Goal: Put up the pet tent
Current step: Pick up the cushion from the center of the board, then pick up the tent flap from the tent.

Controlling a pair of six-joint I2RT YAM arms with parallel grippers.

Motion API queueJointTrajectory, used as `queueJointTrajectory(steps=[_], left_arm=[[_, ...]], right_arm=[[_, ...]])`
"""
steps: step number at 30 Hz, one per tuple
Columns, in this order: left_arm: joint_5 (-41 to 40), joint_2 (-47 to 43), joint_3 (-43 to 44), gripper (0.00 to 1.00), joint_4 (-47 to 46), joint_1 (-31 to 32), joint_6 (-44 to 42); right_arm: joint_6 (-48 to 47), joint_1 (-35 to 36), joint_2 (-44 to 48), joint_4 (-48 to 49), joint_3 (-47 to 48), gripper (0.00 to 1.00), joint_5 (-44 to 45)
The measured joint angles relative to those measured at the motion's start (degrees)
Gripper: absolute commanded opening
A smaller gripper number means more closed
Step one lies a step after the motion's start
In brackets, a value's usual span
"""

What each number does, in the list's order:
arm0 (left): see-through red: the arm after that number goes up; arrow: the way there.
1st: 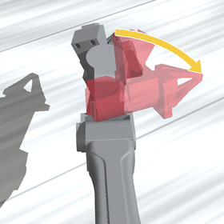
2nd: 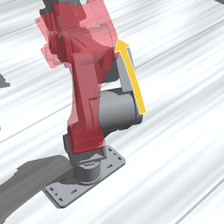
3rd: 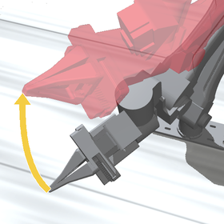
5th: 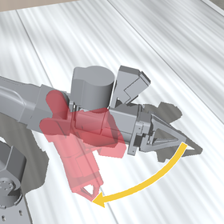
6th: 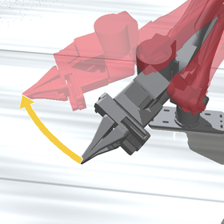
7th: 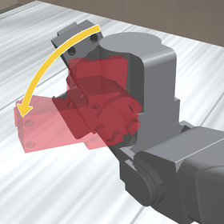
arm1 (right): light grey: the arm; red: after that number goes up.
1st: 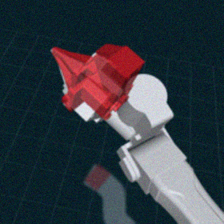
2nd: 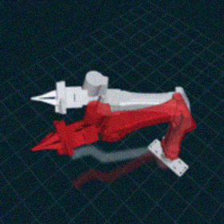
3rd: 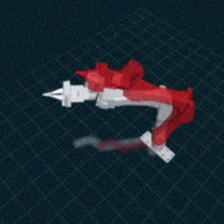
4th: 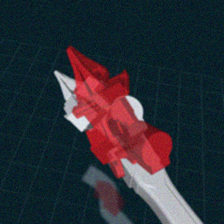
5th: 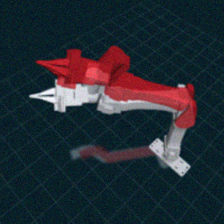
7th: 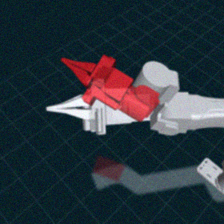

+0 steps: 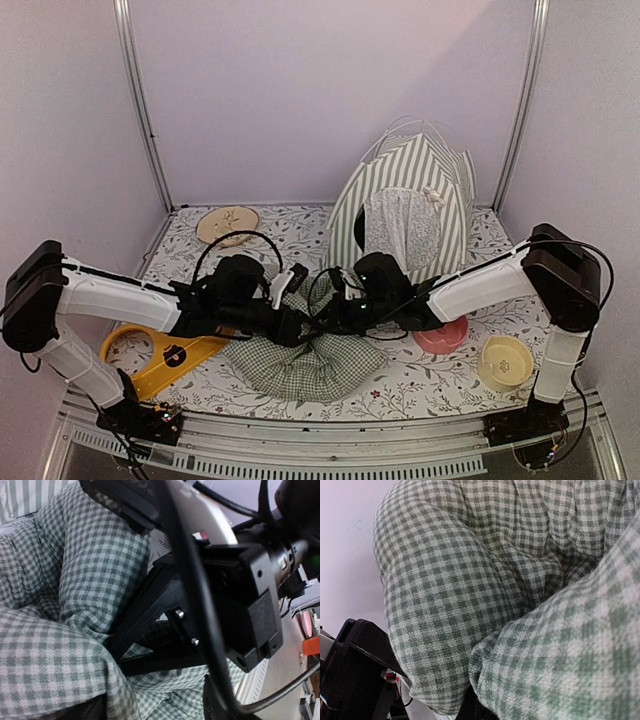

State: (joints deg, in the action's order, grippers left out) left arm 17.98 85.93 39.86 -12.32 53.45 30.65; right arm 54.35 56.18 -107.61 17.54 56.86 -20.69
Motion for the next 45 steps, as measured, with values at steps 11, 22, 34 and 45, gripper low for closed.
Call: queueJointTrajectory(steps=[11, 22, 34, 45], left_arm=[[-14.16, 4.04, 4.48, 0.83, 4.02, 6.78, 0.35], [-30.93, 8.85, 4.87, 0.41, 2.8, 12.66, 10.38], [-35.17, 3.45, 0.76, 0.0, 2.82, 13.79, 13.51], [-30.23, -13.75, -2.73, 0.0, 9.03, 10.21, 7.89]], right_arm=[[7.74, -0.83, -0.5, 0.42, -0.09, 0.0, -0.04], [14.97, 0.17, -0.46, 6.49, -1.01, 0.01, 1.09], [7.32, 2.36, 12.13, -0.15, -2.23, 0.68, 8.09], [-10.84, -10.47, 26.45, -18.64, -0.98, 0.95, 18.12]])
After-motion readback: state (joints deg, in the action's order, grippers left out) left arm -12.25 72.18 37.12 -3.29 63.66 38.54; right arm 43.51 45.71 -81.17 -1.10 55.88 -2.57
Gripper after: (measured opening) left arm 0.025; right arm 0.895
